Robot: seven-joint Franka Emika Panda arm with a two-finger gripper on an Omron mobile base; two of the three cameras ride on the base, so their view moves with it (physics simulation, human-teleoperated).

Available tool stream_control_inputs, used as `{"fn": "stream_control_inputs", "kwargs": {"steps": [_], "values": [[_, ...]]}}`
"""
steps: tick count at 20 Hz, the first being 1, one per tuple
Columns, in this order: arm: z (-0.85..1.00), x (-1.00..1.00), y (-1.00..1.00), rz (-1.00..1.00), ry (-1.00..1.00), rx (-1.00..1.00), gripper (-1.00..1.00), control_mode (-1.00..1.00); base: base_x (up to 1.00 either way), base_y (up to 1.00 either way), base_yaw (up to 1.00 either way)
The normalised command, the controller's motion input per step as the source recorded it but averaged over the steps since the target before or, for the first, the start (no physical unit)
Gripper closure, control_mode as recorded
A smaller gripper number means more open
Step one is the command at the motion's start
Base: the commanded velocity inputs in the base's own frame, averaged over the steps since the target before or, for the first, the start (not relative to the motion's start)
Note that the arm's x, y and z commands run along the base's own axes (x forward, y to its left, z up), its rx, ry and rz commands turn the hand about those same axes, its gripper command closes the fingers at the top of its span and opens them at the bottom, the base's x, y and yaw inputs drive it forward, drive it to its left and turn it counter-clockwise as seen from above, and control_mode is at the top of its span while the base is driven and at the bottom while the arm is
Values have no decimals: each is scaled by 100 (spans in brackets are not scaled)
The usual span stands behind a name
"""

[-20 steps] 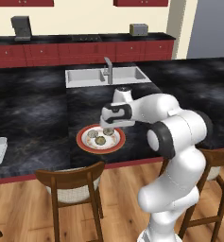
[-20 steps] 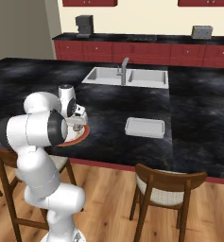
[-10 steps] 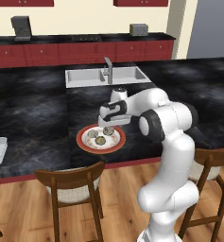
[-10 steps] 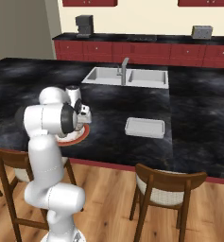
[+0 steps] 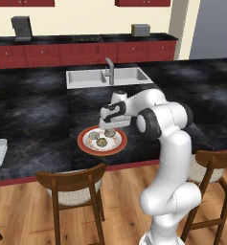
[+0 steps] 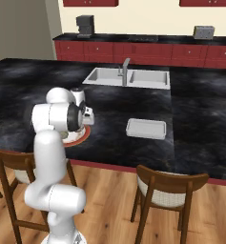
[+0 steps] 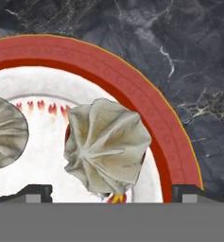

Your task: Place two dumplings into each of the tupperware containers and then place the containers in the fridge.

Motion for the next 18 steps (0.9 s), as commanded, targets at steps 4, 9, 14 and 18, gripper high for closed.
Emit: {"fn": "stream_control_inputs", "kwargs": {"steps": [4,9,14,18], "values": [[-27,30,4,1,4,0,-100,-100,0,0,0],[-17,13,6,0,8,0,-100,-100,0,0,0],[-8,6,0,1,5,0,-100,-100,0,0,0],[-23,0,0,2,1,0,-100,-100,0,0,0]]}}
